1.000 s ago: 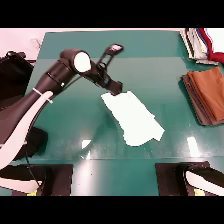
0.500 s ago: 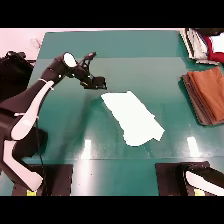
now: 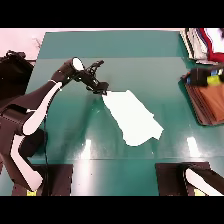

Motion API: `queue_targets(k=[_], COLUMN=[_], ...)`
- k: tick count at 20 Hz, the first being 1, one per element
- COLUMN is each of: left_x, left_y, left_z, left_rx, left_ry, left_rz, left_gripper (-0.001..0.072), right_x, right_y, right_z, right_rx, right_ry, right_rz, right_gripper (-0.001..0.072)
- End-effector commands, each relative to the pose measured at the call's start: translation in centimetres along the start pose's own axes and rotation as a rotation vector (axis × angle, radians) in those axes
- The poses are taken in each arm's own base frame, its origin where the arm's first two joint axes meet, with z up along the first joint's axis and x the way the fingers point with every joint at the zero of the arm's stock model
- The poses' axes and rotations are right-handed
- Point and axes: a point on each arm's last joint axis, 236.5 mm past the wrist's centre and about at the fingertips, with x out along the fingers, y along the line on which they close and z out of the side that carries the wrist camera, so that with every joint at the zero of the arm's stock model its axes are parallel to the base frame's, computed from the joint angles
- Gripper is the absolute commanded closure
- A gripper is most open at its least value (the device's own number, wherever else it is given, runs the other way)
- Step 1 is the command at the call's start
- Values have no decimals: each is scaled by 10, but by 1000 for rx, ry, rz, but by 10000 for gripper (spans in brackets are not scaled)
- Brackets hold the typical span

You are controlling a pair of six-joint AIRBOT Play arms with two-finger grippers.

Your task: Fold the shirts.

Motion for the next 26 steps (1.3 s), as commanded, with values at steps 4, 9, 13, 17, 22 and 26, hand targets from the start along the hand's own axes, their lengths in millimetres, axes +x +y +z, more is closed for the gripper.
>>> queue_targets(k=[4, 9, 13, 17, 22, 26], left_x=[-22, -22, -25, -100, -311, -445], left_y=[-8, -8, -11, -46, -132, -210], left_z=[12, 8, 5, 26, 15, -40], left_rx=[31, 31, 34, 122, 369, 500], left_ry=[-14, 4, 11, -152, -606, -965], left_rz=[-17, -19, -22, 2, 167, 146], left_gripper=[677, 677, 678, 678, 678, 678], right_x=[121, 179, 196, 142, -60, -184], right_y=[-64, -31, -4, 38, 107, 130], right_z=[-155, -164, -137, -53, 29, 43], right_rx=[376, 388, 252, 72, -217, -241], right_ry=[361, 401, 394, 169, -304, -613], right_rz=[100, 196, 202, 262, 307, 270], right_gripper=[189, 201, 589, 691, 691, 691])
